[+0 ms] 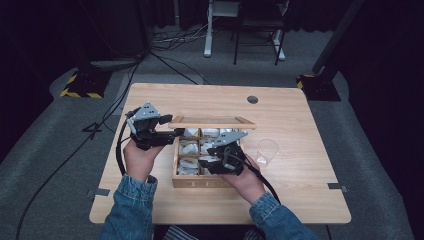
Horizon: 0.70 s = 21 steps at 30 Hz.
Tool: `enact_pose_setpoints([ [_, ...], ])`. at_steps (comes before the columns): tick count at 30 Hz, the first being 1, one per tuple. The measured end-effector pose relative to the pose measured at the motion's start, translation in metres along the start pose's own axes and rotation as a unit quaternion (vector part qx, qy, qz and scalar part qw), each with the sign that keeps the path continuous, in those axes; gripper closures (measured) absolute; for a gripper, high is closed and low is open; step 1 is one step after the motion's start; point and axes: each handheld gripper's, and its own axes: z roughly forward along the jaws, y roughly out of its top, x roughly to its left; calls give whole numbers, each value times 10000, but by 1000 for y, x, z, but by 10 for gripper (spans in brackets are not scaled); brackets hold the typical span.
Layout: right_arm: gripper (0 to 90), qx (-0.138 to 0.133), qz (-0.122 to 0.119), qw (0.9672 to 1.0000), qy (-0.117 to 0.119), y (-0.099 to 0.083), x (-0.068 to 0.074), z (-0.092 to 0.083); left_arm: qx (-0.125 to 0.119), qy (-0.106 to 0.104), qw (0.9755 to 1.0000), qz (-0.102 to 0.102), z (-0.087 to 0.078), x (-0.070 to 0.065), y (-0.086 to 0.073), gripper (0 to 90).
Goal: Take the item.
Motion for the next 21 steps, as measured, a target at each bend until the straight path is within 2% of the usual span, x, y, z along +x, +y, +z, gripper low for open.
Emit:
enact_pose_setpoints([
  [7, 481, 103, -118, 9998, 111, 4, 10, 20, -13, -22, 10000, -10, 0, 1, 0, 355],
  [21, 453, 506, -248, 9983, 112, 4, 15, 52, -16, -20, 10000, -11, 0, 1, 0, 355],
])
